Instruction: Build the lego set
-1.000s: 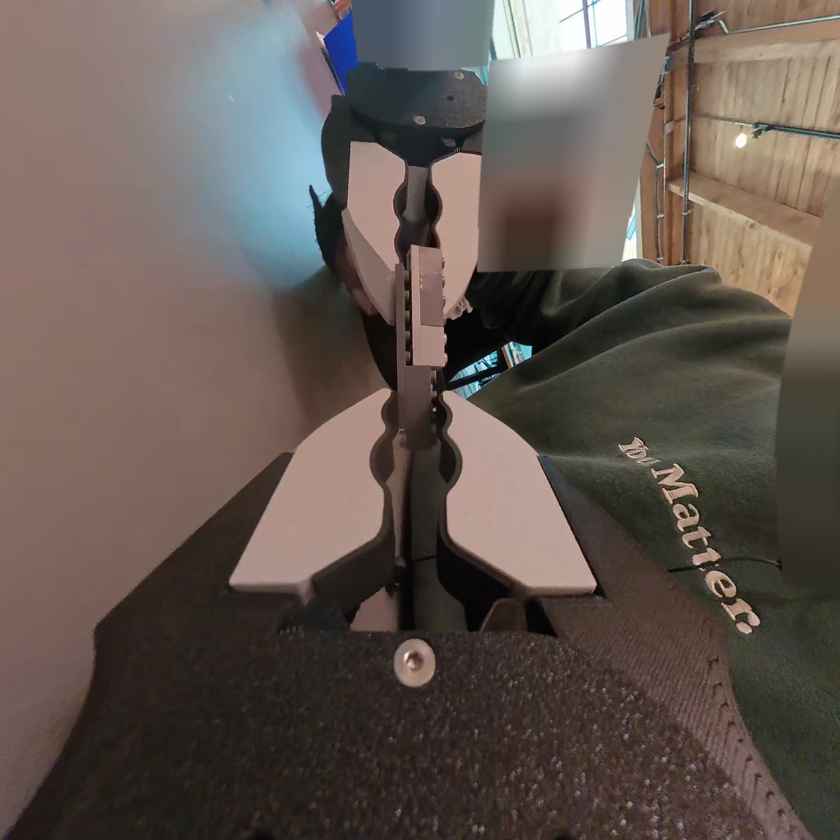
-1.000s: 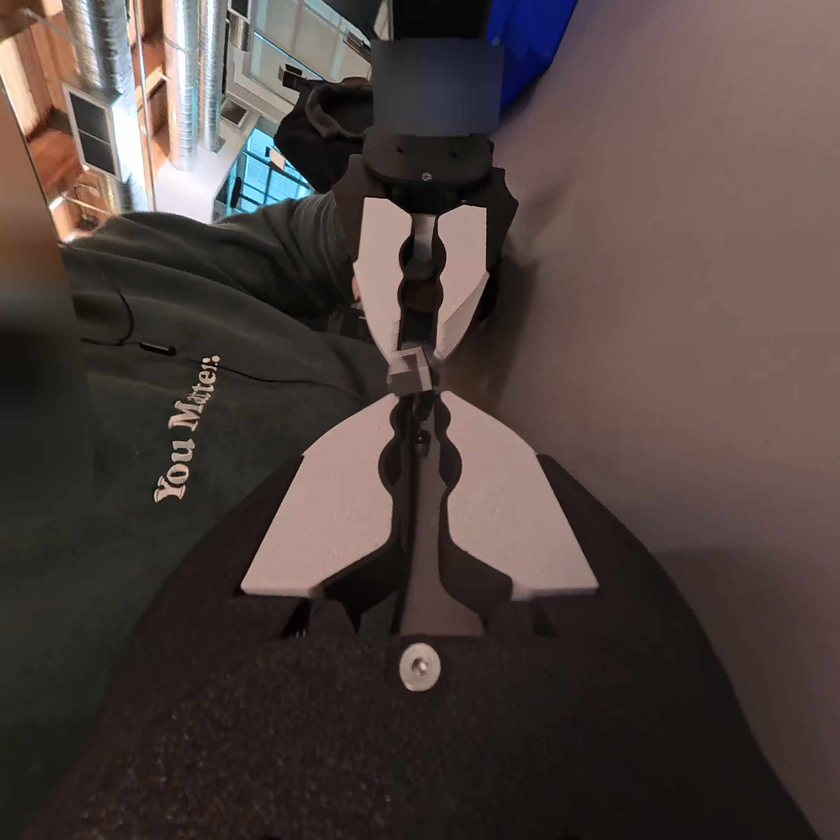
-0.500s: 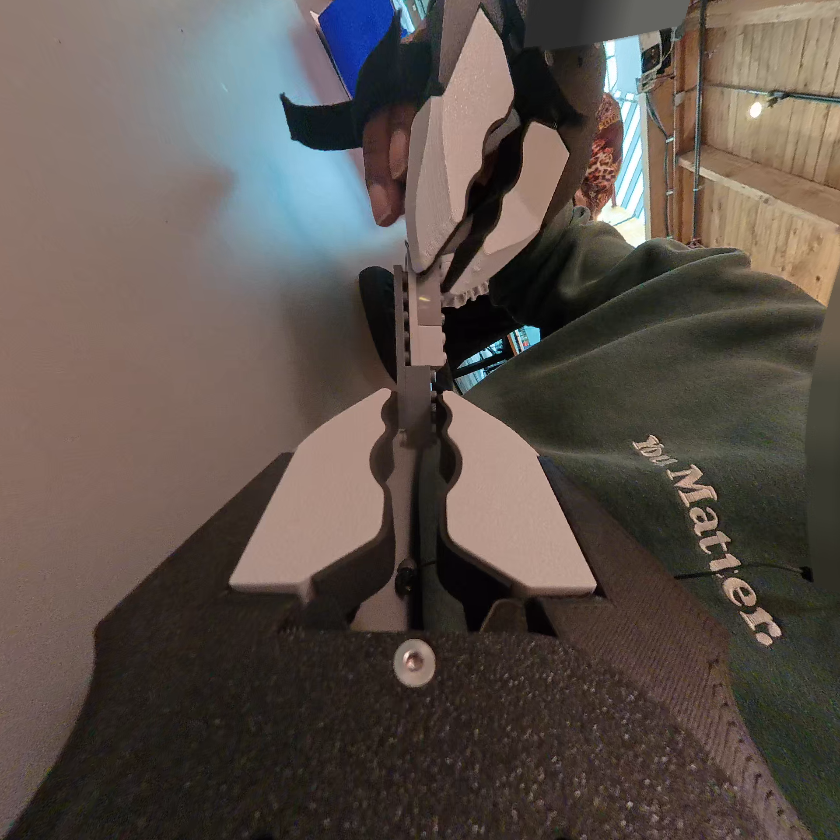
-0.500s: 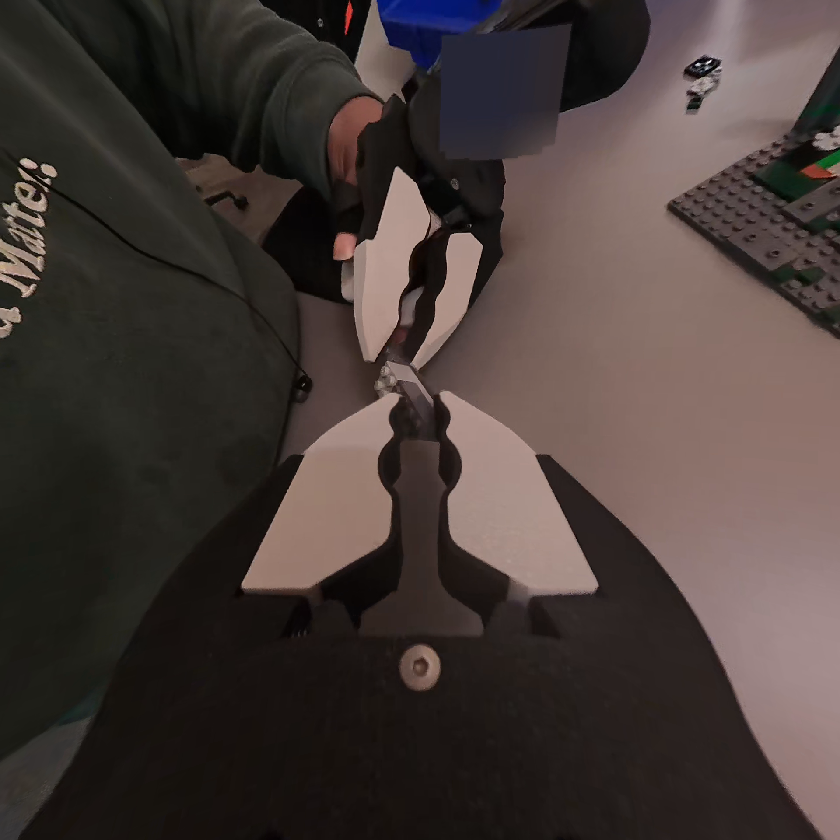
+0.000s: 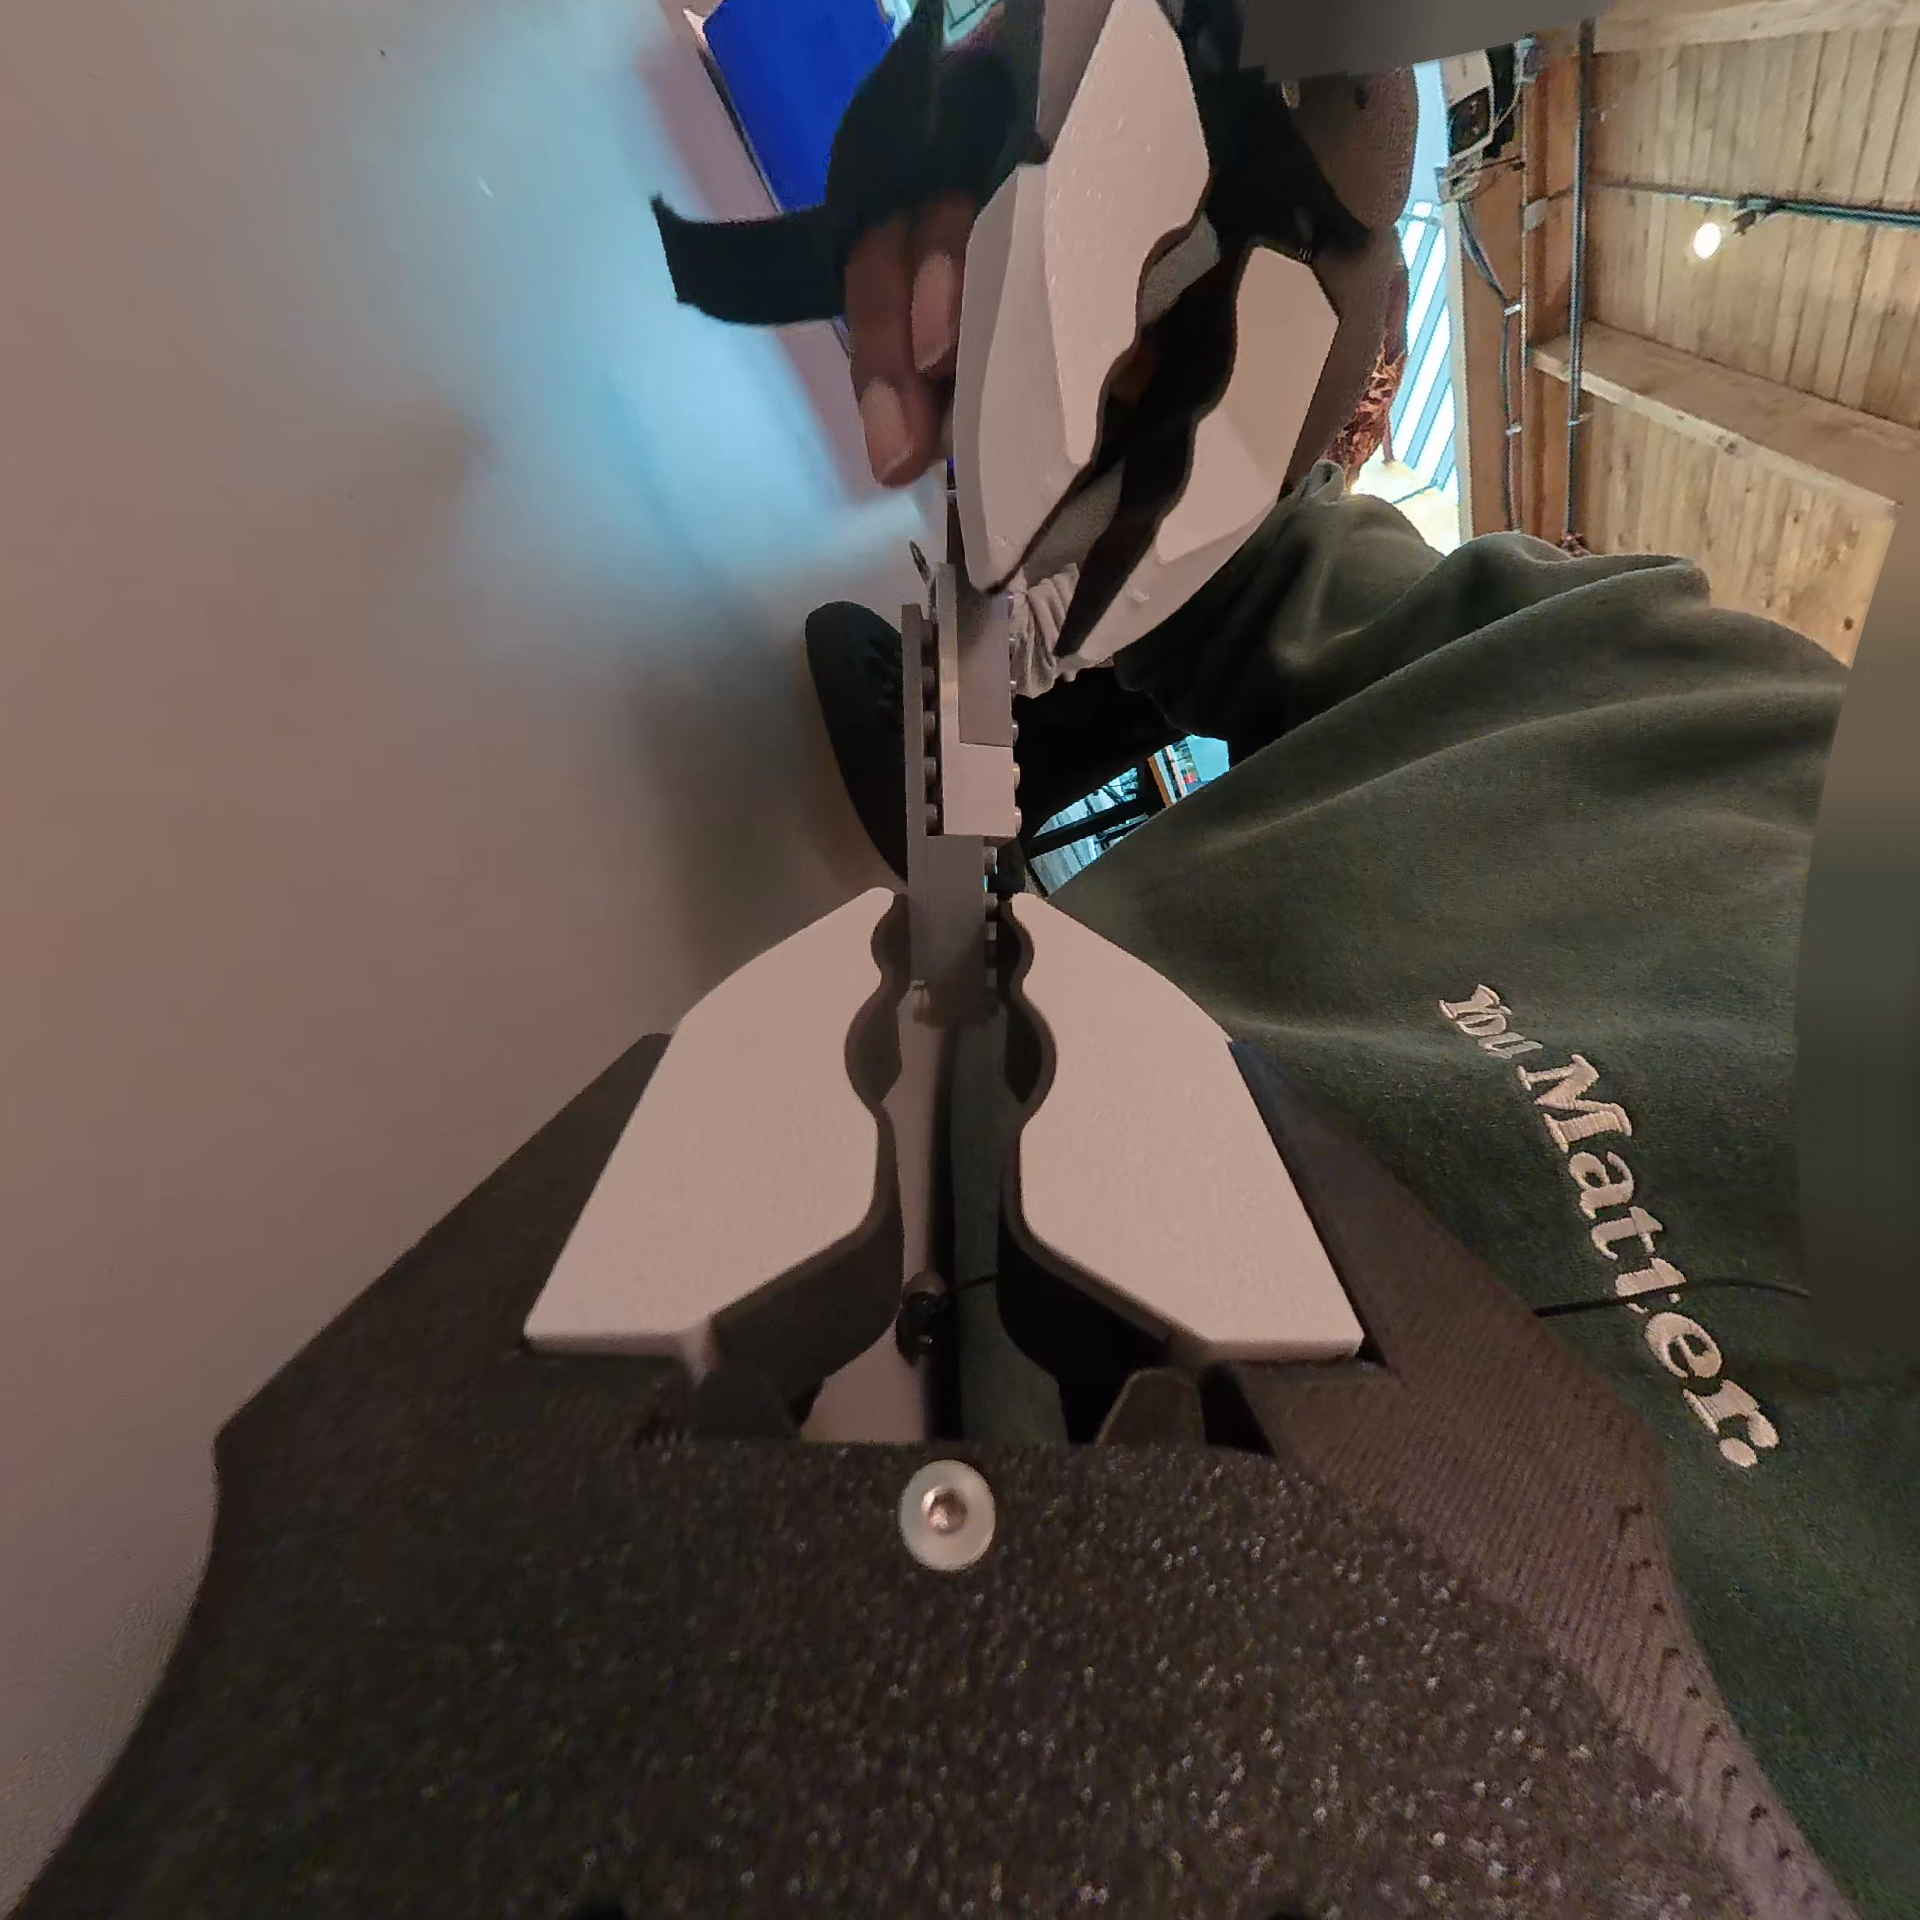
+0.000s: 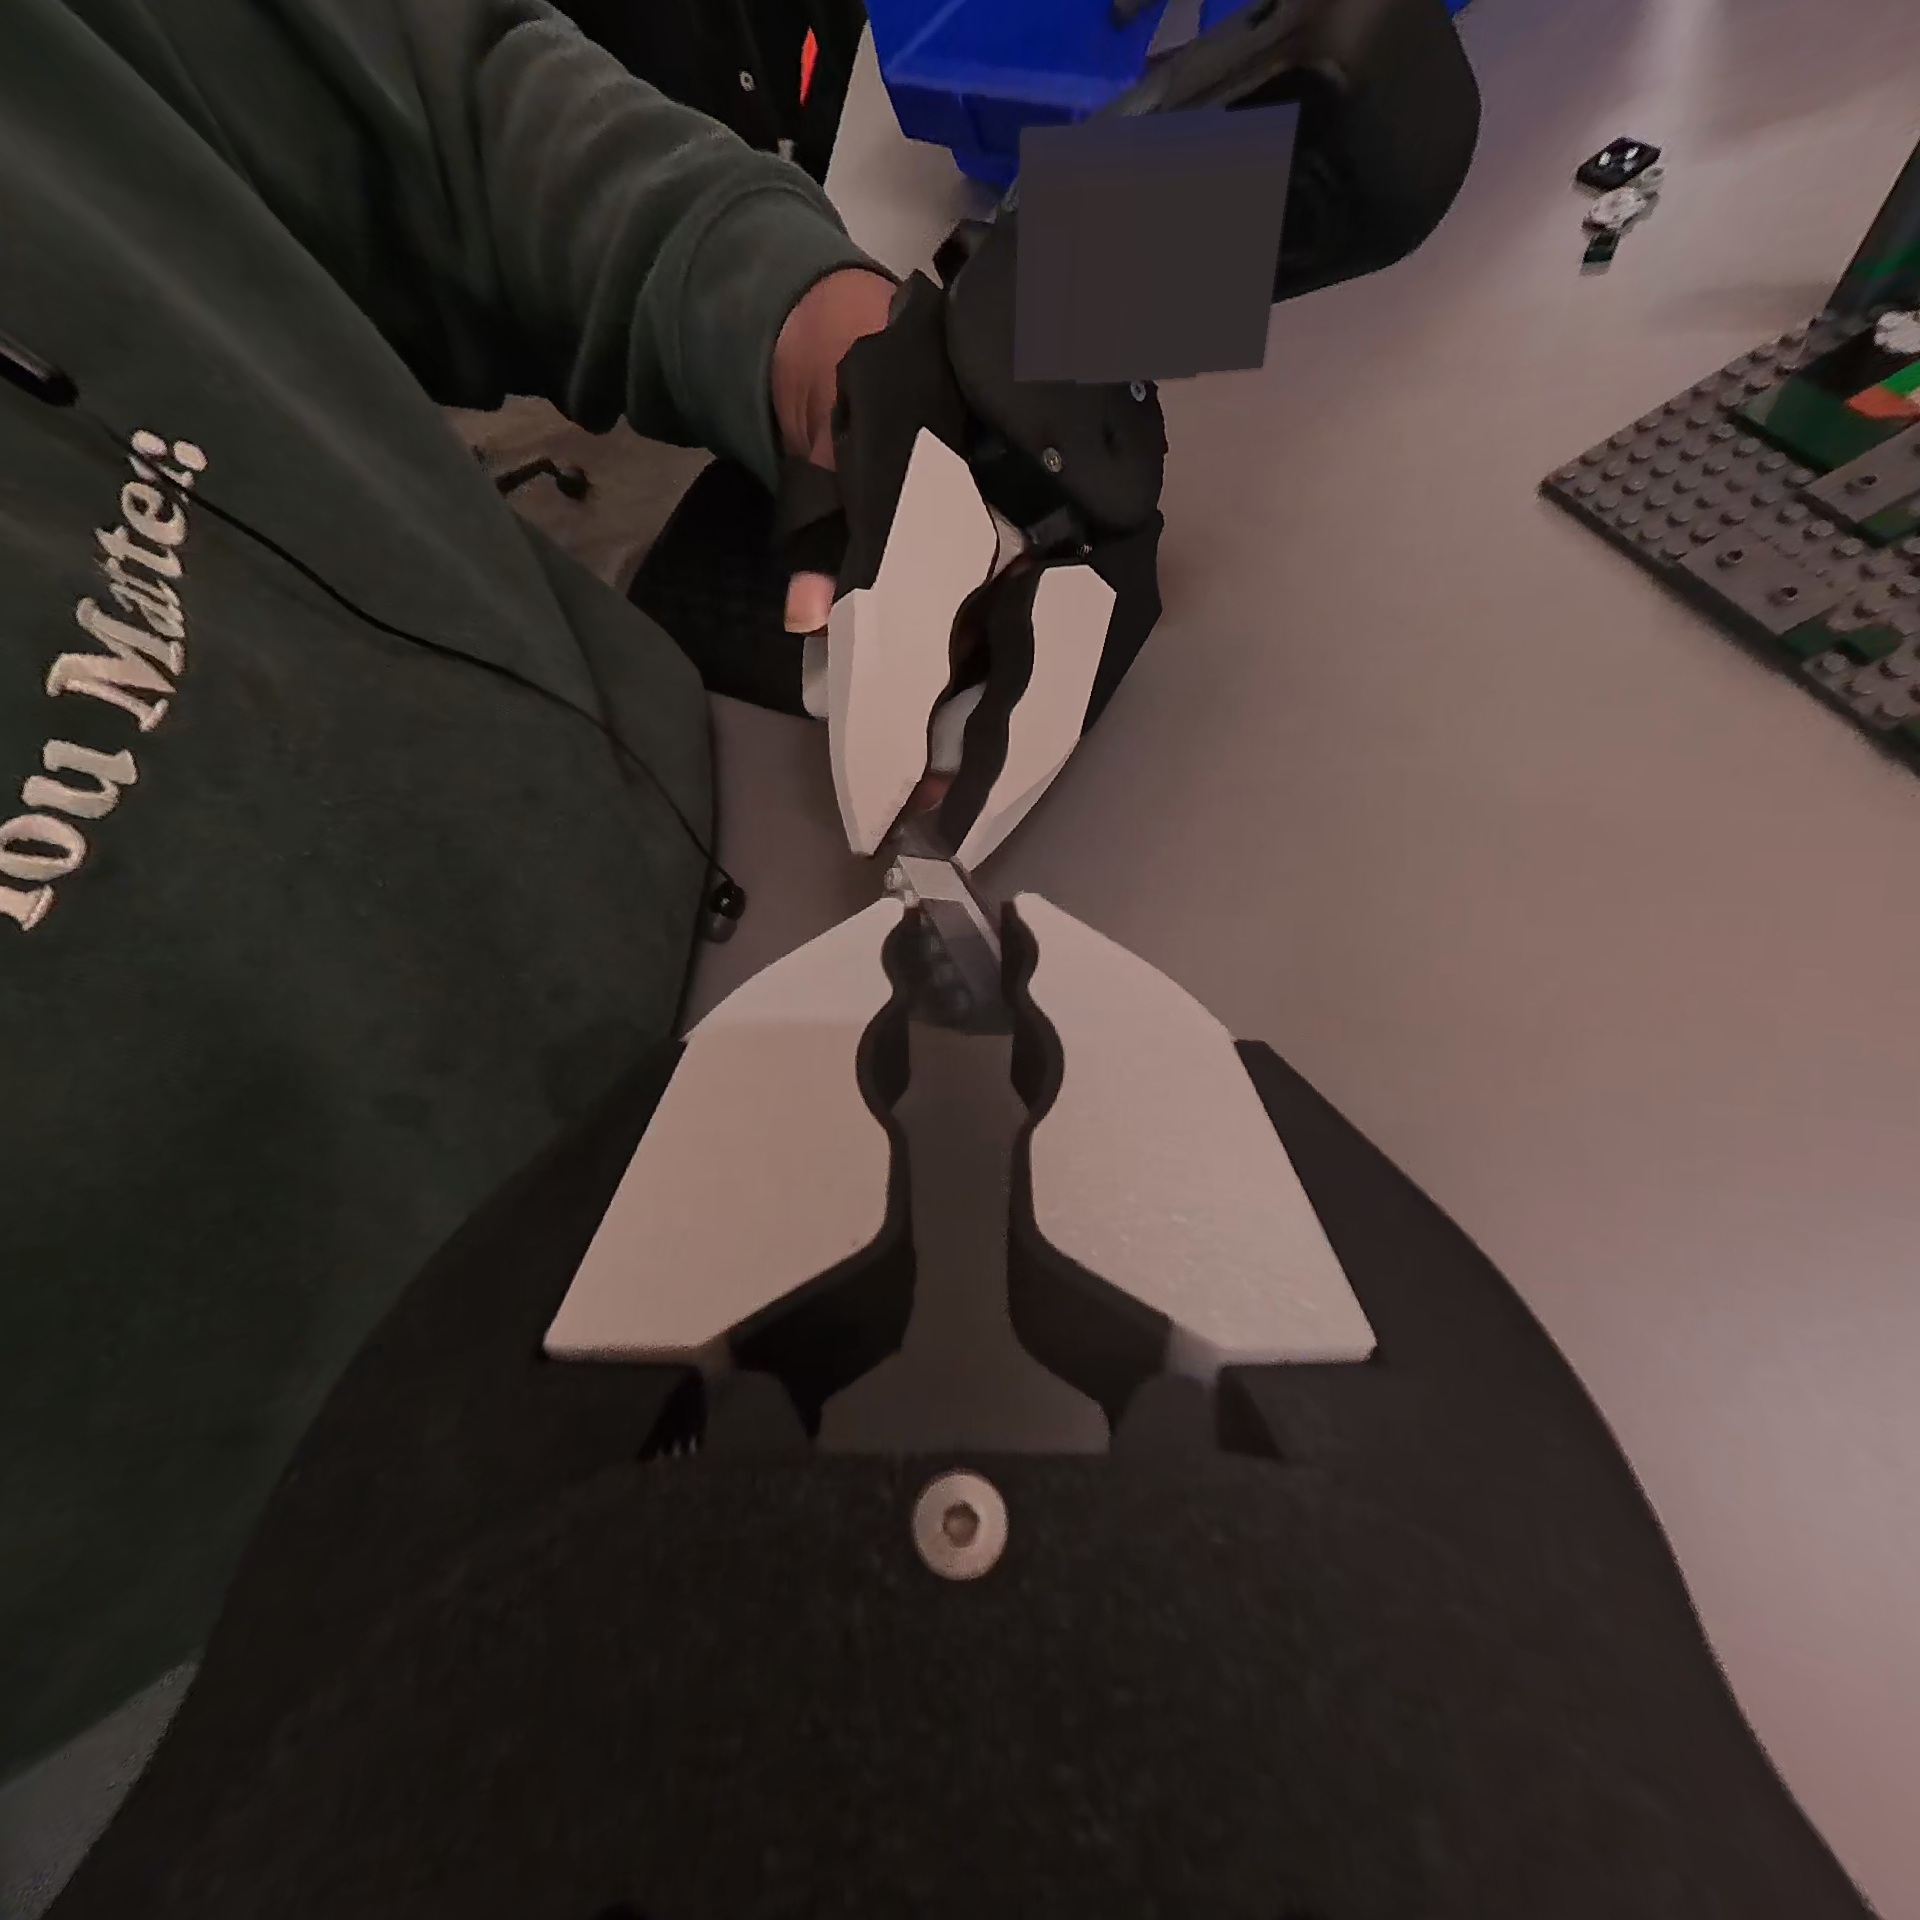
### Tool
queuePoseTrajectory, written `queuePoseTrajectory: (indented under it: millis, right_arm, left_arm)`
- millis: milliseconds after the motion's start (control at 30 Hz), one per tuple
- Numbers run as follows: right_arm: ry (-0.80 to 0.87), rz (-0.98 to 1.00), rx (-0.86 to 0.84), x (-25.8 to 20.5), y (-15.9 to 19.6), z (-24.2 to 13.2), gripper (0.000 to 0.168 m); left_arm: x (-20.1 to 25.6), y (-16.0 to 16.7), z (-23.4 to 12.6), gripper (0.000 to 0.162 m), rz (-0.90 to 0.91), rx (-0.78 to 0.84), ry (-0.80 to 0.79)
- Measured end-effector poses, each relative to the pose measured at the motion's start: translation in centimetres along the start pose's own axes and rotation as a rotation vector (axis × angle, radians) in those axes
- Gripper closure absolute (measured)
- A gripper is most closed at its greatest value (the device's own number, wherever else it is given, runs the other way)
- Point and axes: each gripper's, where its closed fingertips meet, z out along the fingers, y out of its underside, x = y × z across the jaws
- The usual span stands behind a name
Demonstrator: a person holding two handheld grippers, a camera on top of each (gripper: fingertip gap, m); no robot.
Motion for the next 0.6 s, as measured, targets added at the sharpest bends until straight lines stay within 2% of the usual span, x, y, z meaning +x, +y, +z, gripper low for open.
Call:
queuePoseTrajectory:
  millis: [200,267,300,333,600]
  right_arm:
    - [0.095,-0.355,-0.081,-0.6,1.1,0.0,0.14]
    - [0.113,-0.439,-0.109,-0.7,1.4,0.6,0.141]
    - [0.124,-0.469,-0.111,-0.7,1.4,0.8,0.147]
    - [0.135,-0.493,-0.114,-0.6,1.4,1.0,0.155]
    - [0.092,-0.44,-0.114,-0.9,1.0,1.1,0.159]
  left_arm:
    - [0.2,0.3,0.1,0.147,-0.006,-0.016,0.015]
    - [0.3,0.3,0.2,0.147,-0.006,-0.023,0.022]
    - [0.4,0.3,0.2,0.147,-0.004,-0.027,0.027]
    - [0.4,0.4,0.3,0.147,-0.001,-0.034,0.022]
    - [0.3,0.4,0.0,0.147,0.036,-0.047,-0.009]
